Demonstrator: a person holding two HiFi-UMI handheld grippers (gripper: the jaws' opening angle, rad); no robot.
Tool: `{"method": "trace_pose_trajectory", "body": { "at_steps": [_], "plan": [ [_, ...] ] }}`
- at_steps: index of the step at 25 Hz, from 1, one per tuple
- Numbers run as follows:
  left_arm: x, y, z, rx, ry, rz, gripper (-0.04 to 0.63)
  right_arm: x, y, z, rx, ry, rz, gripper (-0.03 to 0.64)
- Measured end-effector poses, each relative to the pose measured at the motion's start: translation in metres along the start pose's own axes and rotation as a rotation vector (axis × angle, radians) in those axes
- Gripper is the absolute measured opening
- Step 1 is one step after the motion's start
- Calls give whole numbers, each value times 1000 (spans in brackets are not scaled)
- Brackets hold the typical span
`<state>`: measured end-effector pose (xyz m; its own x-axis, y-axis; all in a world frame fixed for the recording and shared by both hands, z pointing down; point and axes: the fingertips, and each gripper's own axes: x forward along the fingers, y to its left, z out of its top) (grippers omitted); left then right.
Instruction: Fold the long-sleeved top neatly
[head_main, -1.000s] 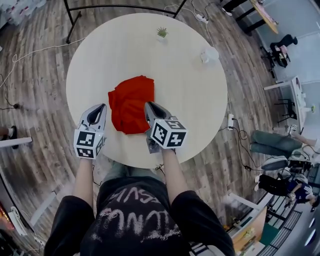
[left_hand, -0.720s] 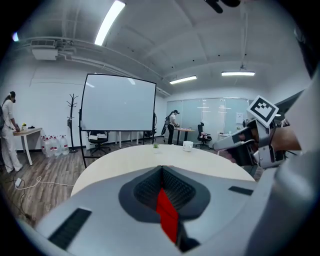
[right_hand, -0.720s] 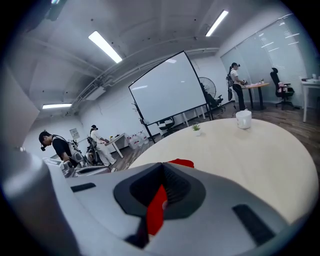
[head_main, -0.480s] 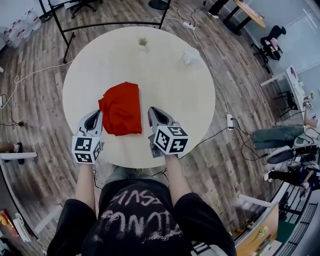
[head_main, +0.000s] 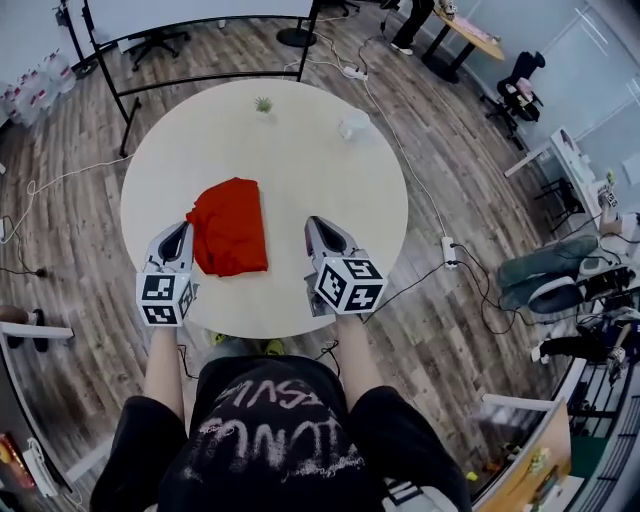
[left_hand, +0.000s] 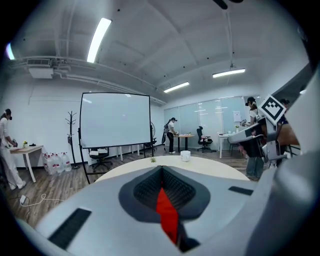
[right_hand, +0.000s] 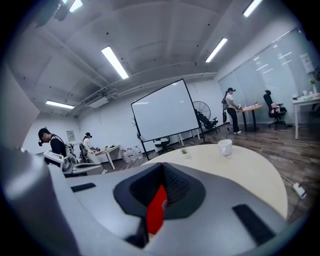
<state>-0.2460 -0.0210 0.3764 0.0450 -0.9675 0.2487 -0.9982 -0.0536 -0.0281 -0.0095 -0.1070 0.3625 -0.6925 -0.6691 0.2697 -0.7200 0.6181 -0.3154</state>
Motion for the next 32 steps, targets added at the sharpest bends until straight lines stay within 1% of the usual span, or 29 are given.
{"method": "trace_pose_trajectory", "body": {
  "at_steps": [5,14,23,26,32],
  "plan": [
    [-9,-3,21,0,-41,13,11,-19,0,19,-72,-53,-1,6],
    [-31,4,47,5,-97,75,11,-42,-12,42,-132,-124,-27,5],
    [-46,6,73,24,-159,107,11,-58,-25,58,-164,-161,-64,5],
    [-49,8,76,27,-169,115,11,-59,-25,62,-161,-178,-71,5],
    [-52,6,79,35,-176,119,11,-64,-27,64,-198,-186,-84,3]
  ]
}}
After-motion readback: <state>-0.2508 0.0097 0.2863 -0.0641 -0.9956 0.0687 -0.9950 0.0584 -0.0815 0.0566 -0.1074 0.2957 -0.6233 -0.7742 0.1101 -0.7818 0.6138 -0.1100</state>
